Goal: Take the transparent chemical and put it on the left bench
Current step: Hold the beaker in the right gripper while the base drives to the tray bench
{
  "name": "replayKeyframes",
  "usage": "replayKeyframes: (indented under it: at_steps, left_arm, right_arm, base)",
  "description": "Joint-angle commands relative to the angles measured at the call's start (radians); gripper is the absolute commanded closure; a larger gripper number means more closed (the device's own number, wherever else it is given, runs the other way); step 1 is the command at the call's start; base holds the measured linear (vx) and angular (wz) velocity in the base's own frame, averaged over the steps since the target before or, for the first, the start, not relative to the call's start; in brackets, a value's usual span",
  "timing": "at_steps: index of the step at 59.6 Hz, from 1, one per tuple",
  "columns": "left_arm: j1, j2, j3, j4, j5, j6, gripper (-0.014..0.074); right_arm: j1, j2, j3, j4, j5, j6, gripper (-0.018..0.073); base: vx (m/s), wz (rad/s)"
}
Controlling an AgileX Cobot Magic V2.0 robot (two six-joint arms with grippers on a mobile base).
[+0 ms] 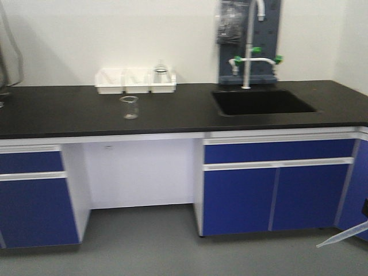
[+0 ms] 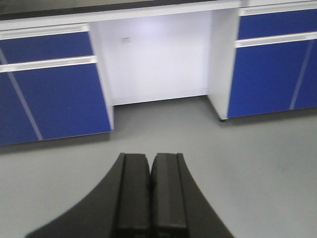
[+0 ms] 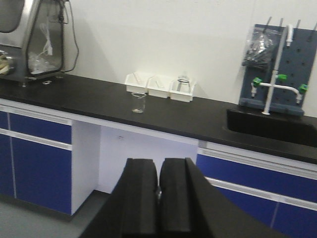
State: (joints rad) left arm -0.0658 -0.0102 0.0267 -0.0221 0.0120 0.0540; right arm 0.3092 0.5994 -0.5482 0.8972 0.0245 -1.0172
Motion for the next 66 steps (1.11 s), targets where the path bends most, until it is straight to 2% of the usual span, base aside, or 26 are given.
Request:
replayKeyframes:
  at_steps: [1,35,66]
  left_arm:
    - [-0.002,-0.019,0.016,-0.001,-0.078,-0.008,0.06]
    - [-0.002,-0.019,0.016,-0.001,-0.078,-0.008,0.06]
    - [-0.002,-0.019,0.016,-0.001,-0.078,-0.008,0.06]
  right_arm:
    - [-0.003,-0.001,-0.03,-0.002,-0.051,-0.005,0.0564]
    - [-0.003,-0.001,-0.03,-0.002,-0.051,-0.005,0.0564]
    - [-0.003,-0.001,-0.03,-0.002,-0.051,-0.005,0.0564]
  base:
    - [0.06,0.59]
    - [0.14,0.5]
    - [0.29,0.35]
